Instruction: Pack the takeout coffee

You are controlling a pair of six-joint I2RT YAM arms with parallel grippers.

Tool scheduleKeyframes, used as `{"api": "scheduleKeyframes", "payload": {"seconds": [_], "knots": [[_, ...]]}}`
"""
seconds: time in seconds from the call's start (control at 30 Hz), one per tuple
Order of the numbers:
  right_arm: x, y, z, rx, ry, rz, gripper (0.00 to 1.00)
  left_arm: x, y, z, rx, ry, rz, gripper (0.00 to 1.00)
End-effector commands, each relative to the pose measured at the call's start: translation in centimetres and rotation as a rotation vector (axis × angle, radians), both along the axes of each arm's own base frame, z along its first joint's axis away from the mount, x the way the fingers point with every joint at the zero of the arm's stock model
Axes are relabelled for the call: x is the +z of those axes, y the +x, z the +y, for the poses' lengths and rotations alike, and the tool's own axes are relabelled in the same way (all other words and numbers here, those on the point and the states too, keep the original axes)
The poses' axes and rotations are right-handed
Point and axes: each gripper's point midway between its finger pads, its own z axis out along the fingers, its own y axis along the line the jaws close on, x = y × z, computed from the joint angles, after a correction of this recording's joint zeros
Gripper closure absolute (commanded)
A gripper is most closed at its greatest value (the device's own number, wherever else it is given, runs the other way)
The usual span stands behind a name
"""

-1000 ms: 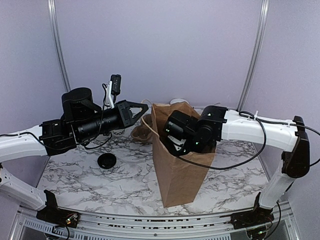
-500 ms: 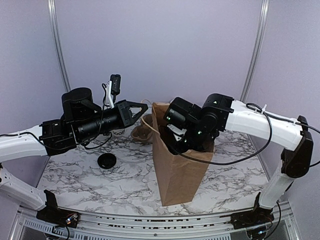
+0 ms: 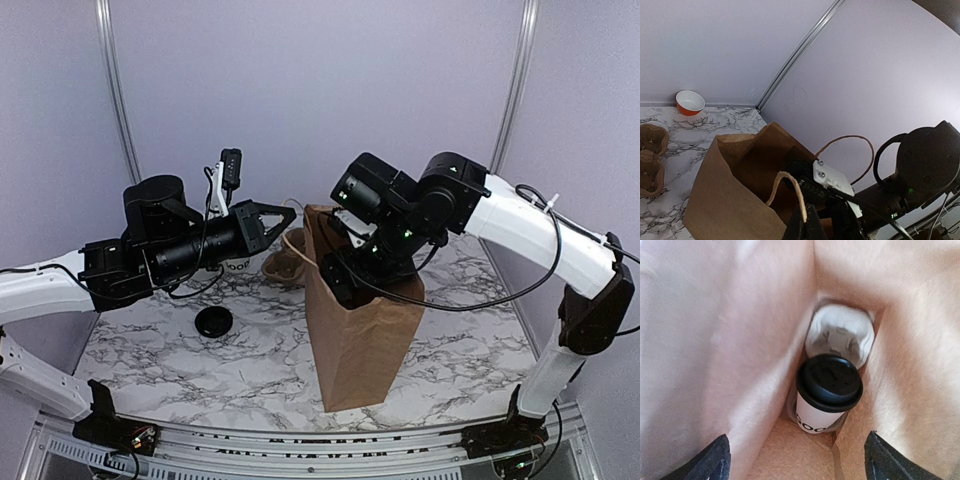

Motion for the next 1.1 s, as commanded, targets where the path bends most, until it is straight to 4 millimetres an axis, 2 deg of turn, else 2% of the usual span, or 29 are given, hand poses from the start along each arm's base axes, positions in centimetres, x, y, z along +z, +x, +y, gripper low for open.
{"api": "scheduleKeyframes", "payload": {"seconds": [0.0, 0.17, 0.47, 0.7, 0.93, 1.07], "knots": [[2.5, 0.8, 0.2, 0.005, 0.014, -0.074, 0.11, 1.8, -0.2, 0.6, 0.007, -0.038, -0.045, 0.99], [5.3, 1.7, 0.8, 0.005, 0.063, -0.145, 0.1, 2.1, -0.4, 0.5, -0.007, -0.04, -0.053, 0.93], [10.2, 3.4, 2.2, 0.004, 0.188, -0.269, 0.1, 3.2, -0.8, 0.8, -0.013, -0.044, -0.066, 0.74], [13.2, 5.1, 1.7, -0.028, 0.255, -0.374, 0.1, 4.0, -0.8, 1.2, -0.005, -0.043, -0.069, 0.62], [17.7, 7.0, 0.8, -0.065, 0.367, -0.523, 0.09, 4.2, -0.8, 2.4, 0.033, -0.036, -0.084, 0.42], [20.5, 7.9, 0.5, -0.084, 0.453, -0.621, 0.08, 4.4, -0.8, 3.5, 0.061, -0.03, -0.09, 0.25]]}}
